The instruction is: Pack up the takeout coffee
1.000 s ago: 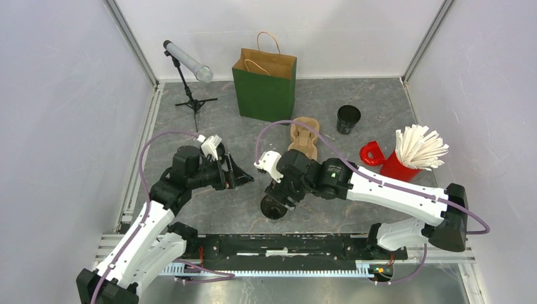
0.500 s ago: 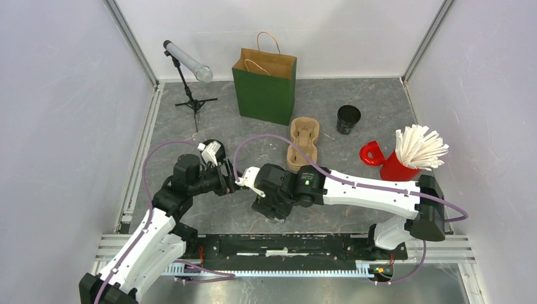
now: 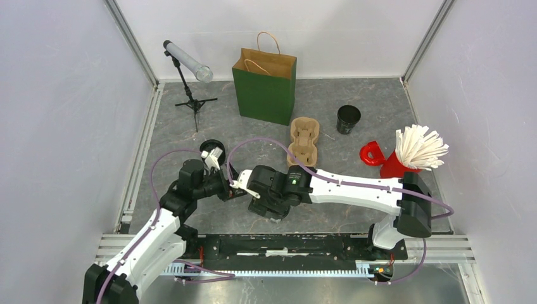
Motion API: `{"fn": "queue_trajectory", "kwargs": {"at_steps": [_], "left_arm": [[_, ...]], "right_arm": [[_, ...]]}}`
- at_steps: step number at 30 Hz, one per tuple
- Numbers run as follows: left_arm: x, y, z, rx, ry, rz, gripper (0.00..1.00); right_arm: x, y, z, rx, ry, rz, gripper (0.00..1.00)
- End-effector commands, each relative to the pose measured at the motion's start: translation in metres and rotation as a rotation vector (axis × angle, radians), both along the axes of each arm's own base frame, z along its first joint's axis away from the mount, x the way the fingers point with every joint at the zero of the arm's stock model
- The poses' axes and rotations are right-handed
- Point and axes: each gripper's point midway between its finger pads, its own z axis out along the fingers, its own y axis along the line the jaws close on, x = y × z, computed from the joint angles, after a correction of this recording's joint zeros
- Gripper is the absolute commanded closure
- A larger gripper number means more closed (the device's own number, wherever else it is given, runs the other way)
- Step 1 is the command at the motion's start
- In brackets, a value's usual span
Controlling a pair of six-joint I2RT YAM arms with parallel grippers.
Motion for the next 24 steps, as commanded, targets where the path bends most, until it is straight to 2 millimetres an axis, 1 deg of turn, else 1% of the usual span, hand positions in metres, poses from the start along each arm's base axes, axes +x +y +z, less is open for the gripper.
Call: {"fn": "queue_trajectory", "kwargs": {"at_steps": [1,8,18,21,24], "left_arm": [[0.0,-0.007,0.005,-0.06,-0.006,-0.014,0.18],[0.0,-0.009,0.0,-0.072,0.002,-0.023,0.2],[0.001,-0.009,-0.006,-0.061,0.024,-0.027,0.23],[0.001,-0.01,-0.007,-0.059,0.026,-0.028,0.24],[0.002,-0.009,-0.007,-0.058,0.028,-0.028,0.24]], "right_arm": [[0.006,0.012,0.009,0.016,-0.023,0.017,0.2],[0.011,0.007,-0.005,-0.036,-0.031,0.015,0.18],[0.015,0.012,-0.003,-0.018,-0.036,0.016,0.17],[0.016,0.011,-0.002,-0.022,-0.035,0.014,0.18],[0.019,0.01,0.003,-0.02,-0.045,0.004,0.18]]}}
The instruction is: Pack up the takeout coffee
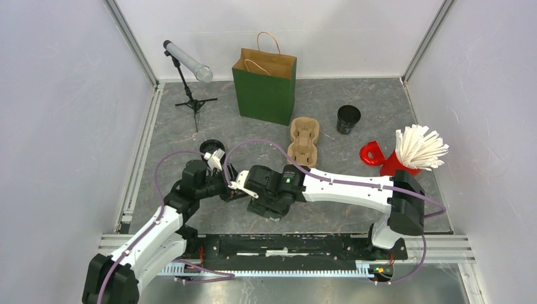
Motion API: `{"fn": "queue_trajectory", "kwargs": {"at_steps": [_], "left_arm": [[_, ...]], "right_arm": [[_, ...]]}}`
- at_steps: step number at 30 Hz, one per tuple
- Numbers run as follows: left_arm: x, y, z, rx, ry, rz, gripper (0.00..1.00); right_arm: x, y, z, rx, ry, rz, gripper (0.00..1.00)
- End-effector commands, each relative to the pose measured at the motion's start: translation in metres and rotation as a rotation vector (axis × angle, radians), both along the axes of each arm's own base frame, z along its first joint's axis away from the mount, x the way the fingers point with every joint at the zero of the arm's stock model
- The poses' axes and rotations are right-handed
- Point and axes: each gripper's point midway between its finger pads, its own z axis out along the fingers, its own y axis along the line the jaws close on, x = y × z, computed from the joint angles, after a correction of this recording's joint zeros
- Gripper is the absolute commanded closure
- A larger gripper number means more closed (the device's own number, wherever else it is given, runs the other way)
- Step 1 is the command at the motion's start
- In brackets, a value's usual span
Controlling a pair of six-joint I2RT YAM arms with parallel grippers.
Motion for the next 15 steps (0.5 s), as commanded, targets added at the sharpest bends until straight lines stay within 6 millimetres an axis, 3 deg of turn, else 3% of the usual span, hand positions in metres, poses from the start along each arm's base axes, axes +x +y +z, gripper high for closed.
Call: {"fn": "queue_trajectory", "kwargs": {"at_steps": [1,9,10,11,15], "left_arm": [[0.0,-0.004,0.007,-0.032,-0.012,-0.019,0.24],[0.0,-0.004,0.008,-0.032,-0.015,-0.015,0.24],[0.0,-0.004,0.007,-0.031,-0.014,-0.016,0.24],[-0.001,-0.004,0.007,-0.032,-0.016,-0.016,0.24],[0.0,-0.004,0.007,-0.031,-0.013,-0.016,0.24]], "right_arm": [[0.012,0.009,0.021,0.045,-0.044,-0.014,0.18],[0.019,0.008,0.027,0.052,-0.015,-0.025,0.18],[0.029,0.034,0.036,0.165,-0.05,-0.024,0.18],[0.02,0.008,0.026,0.055,-0.007,-0.025,0.18],[0.019,0.01,0.024,0.058,0.019,-0.017,0.18]]}}
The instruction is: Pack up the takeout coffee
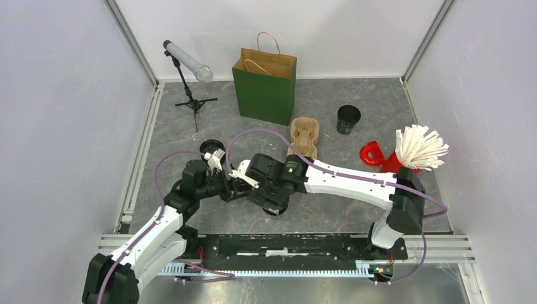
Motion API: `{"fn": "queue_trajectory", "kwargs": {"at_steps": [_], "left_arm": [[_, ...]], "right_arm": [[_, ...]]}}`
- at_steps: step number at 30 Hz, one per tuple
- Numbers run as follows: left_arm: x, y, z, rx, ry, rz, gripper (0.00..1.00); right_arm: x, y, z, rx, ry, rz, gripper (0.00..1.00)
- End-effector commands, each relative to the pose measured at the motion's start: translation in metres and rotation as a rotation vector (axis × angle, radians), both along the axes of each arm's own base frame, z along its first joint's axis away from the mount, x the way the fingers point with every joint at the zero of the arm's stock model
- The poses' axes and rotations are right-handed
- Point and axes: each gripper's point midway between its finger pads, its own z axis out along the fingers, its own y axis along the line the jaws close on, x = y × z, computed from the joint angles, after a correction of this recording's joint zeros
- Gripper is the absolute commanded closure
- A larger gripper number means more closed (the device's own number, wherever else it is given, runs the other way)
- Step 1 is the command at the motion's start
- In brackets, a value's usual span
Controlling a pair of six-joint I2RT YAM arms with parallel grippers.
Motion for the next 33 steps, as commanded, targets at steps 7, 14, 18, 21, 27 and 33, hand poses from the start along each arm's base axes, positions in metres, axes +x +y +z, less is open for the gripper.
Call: {"fn": "queue_trajectory", "kwargs": {"at_steps": [7,14,18,21,27,33], "left_arm": [[0.0012,-0.0049,0.0103,-0.038,-0.03,-0.018,0.24],[0.0017,-0.0051,0.0104,-0.037,-0.029,-0.019,0.24],[0.0015,-0.0052,0.0098,-0.036,-0.028,-0.02,0.24],[0.0018,-0.0053,0.0099,-0.036,-0.027,-0.02,0.24],[0.0025,-0.0054,0.0094,-0.034,-0.023,-0.021,0.24],[0.0023,-0.0057,0.0085,-0.032,-0.018,-0.024,0.24]], "right_arm": [[-0.0011,0.0096,0.0019,0.01,0.053,0.029,0.18],[0.0002,0.0131,-0.0025,-0.002,0.062,0.036,0.15],[0.0018,0.0131,-0.0027,-0.007,0.06,0.046,0.13],[0.0019,0.0126,-0.0033,-0.012,0.063,0.046,0.13],[0.0012,0.0096,-0.0003,-0.017,0.061,0.045,0.13],[-0.0001,0.0073,-0.001,-0.025,0.069,0.045,0.13]]}}
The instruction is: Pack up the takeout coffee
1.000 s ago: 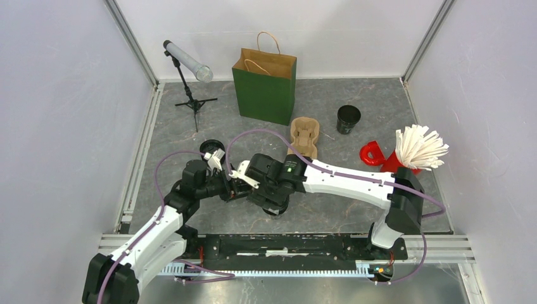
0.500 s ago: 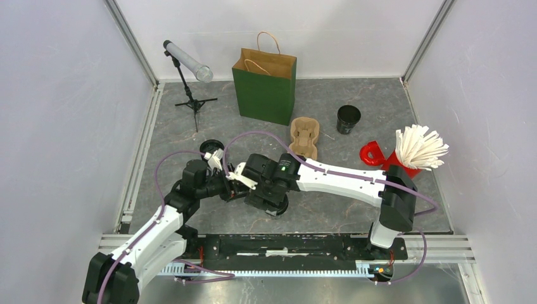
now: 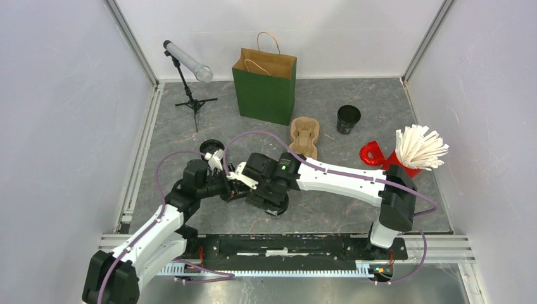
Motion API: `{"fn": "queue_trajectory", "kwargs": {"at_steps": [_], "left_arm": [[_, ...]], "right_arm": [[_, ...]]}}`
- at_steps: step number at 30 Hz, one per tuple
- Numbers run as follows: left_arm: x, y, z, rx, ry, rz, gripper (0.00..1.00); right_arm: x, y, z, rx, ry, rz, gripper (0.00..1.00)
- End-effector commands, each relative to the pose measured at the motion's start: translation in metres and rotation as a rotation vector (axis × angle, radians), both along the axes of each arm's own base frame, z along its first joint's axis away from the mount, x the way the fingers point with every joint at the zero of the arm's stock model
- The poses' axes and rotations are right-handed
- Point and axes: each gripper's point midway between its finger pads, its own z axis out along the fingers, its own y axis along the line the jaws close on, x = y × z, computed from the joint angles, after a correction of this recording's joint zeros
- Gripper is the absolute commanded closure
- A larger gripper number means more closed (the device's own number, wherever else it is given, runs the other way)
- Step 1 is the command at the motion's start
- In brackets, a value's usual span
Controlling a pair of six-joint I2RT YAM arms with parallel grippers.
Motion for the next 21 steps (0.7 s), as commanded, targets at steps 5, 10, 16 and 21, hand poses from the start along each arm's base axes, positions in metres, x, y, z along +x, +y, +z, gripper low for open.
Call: {"fn": "queue_trajectory", "kwargs": {"at_steps": [5,10,16,21], "left_arm": [[0.0008,-0.0055,0.0114,-0.038,-0.028,-0.026,0.24],[0.0009,-0.0053,0.0102,-0.036,-0.025,-0.025,0.24],[0.0011,-0.0056,0.0102,-0.035,-0.023,-0.026,0.25],[0.0006,-0.0056,0.01,-0.036,-0.023,-0.027,0.25]], "right_arm": [[0.0018,0.0071,0.0125,0.029,-0.003,0.015,0.12],[-0.0004,0.0079,0.0119,0.033,0.01,0.025,0.11],[-0.0017,0.0072,0.0115,0.031,0.016,0.027,0.11],[-0.0021,0.0081,0.0127,0.038,0.019,0.031,0.09]]}}
